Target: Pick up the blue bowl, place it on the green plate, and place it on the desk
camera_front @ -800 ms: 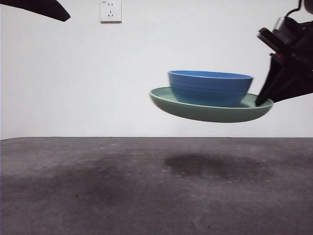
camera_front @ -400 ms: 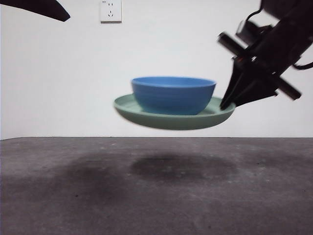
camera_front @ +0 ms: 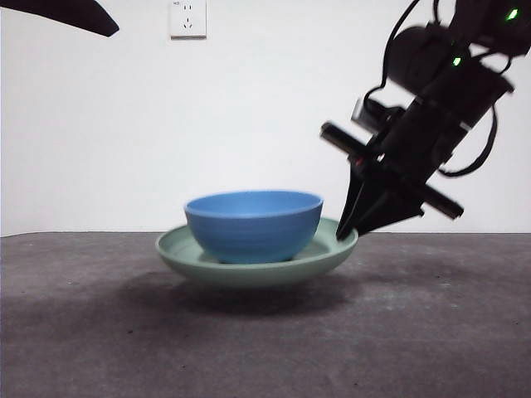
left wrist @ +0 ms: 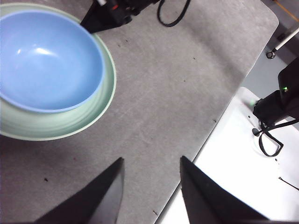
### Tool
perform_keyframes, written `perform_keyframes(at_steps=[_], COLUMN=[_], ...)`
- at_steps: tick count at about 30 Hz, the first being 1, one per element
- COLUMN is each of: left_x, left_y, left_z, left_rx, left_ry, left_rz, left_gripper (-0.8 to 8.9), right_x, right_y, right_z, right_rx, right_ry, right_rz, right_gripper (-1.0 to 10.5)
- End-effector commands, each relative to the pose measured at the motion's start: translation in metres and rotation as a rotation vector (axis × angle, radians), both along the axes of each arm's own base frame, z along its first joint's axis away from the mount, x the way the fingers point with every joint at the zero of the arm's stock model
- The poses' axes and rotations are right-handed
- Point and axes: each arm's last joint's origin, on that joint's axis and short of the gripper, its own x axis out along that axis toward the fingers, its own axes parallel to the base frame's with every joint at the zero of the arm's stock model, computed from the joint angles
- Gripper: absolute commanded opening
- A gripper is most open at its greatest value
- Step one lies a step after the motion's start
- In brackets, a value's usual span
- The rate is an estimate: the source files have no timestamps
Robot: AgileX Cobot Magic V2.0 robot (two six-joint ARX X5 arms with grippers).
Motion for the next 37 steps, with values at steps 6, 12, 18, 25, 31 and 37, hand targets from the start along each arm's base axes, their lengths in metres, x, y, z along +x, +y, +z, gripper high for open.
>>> perform_keyframes(at_steps=[6,12,18,25,31,37], left_x=[0.001,0.001,0.001,0.001,0.000,0.000], left_y=[-0.002,-0.002,-0.002,-0.001,-0.001,-0.001], left_z=[0.002,0.002,0.002,0.001,0.001,0.001], left_rx=[-0.002,-0.001,-0.001,0.001,0.009,0.008], left_ry=[-0.013,-0.011,-0.011,-0.008,0.002,0.001], left_rz=[-0.015,-0.015,-0.015,-0.015,-0.014,-0.014], left_gripper=[1.91,1.91,1.91,1.91,1.91,1.91], right_x=[0.013,0.012,0.011,0.009,0.001,-0.027], right_y=[0.006,0.006,0.006,0.005,0.000,-0.011], right_z=[-0.021,-0.021,-0.022,-0.020,0.009,0.063], right_rx=[-0.008,-0.013,-0.017,-0.023,-0.058,-0.068], right_ry=[0.044,0.045,0.057,0.068,-0.019,-0.161], right_rz=[-0.017,-0.012,-0.012,-0.013,-0.027,0.014], right_gripper=[0.1,0.1,1.0,2.1,2.2,2.2])
